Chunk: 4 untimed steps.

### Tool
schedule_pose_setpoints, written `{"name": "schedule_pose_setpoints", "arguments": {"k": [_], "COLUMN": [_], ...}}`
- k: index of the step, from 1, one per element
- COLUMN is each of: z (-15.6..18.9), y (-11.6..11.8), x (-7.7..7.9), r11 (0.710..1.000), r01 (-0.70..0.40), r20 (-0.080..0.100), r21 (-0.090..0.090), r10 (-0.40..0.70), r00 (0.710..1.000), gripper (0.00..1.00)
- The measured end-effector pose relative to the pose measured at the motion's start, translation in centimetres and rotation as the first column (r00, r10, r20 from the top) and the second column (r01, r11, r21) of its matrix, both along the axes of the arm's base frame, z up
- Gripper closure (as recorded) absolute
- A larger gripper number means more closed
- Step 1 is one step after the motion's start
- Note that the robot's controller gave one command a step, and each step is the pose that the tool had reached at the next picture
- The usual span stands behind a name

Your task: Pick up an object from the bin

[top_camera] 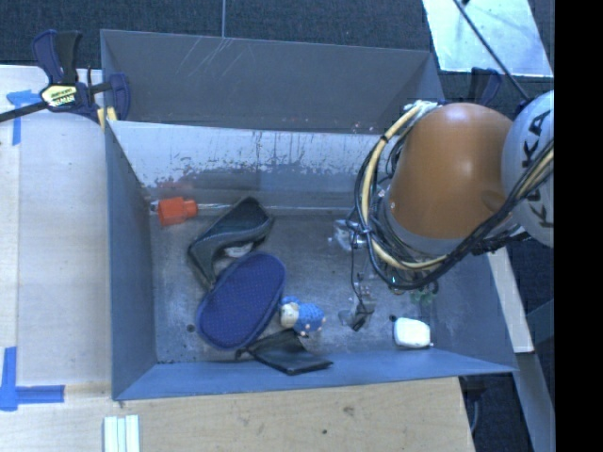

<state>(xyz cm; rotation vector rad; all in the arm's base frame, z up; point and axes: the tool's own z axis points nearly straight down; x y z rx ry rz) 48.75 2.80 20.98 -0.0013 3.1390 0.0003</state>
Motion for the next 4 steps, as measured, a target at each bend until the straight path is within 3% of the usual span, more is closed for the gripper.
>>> {"name": "schedule_pose_setpoints", "arguments": {"k": [1, 2, 3, 4], "z": [1.2, -7.8, -9.2, -13.1], "y": [1.3, 1.3, 1.4, 1.4], "x": [5.5, 1.6, -0.3, -0.4], "r11": [0.965, 0.912, 0.843, 0.509], "r01": [-0.261, -0.411, -0.538, -0.861], "r20": [0.005, 0.000, -0.004, 0.003], "r21": [-0.001, -0.001, 0.000, -0.004], "r10": [0.261, 0.411, 0.538, 0.861], "r00": [0.965, 0.912, 0.843, 0.509], "gripper": [0.00, 0.00, 0.00, 0.00]}}
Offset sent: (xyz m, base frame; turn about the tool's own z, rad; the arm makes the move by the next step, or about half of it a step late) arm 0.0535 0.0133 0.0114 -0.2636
